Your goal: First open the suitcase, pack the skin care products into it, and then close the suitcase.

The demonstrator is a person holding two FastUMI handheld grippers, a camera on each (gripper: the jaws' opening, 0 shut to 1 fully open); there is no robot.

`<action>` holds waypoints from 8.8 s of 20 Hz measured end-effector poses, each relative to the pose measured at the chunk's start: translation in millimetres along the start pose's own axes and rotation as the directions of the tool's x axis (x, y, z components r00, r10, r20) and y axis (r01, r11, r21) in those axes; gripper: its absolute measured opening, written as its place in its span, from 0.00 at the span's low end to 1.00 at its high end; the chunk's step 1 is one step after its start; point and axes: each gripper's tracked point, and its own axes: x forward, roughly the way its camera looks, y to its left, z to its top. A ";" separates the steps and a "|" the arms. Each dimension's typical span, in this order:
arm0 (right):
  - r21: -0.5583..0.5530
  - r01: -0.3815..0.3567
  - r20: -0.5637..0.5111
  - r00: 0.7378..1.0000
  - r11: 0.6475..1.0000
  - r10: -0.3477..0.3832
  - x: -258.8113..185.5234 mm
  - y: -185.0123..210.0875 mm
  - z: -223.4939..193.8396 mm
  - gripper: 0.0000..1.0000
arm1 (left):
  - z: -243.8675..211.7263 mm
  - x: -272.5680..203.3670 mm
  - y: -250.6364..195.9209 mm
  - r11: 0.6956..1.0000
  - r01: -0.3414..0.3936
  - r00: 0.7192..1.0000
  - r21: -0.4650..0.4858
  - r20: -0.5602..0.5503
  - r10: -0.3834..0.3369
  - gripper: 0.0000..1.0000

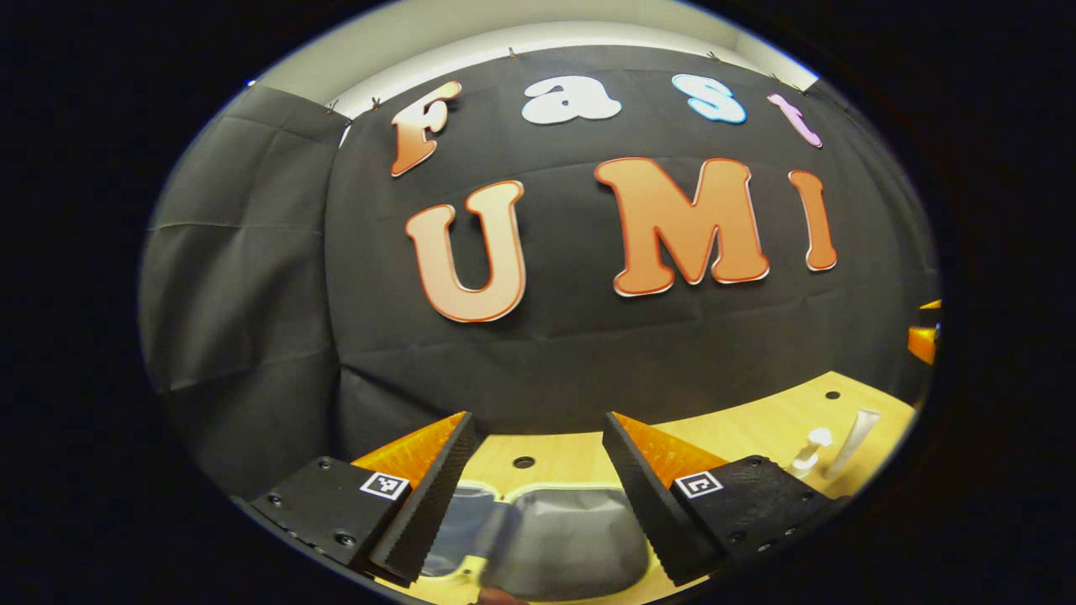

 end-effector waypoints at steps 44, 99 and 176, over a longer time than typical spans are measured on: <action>0.027 -0.119 -0.308 0.944 0.993 0.121 10.6 -18.7 -119.6 0.97 | -268.9 55.5 -383.9 0.803 0.583 0.642 -0.124 -0.536 -0.549 0.65; 0.295 -0.220 -0.541 0.764 0.930 0.353 -11.3 254.5 -88.2 0.34 | -272.1 30.4 31.0 0.870 0.363 0.263 -0.333 -0.859 -0.439 0.63; 0.421 -0.140 -0.497 0.791 0.896 0.357 44.2 293.5 -39.5 0.96 | -167.6 80.7 337.5 0.904 -0.107 0.735 -0.414 -0.646 -0.208 0.11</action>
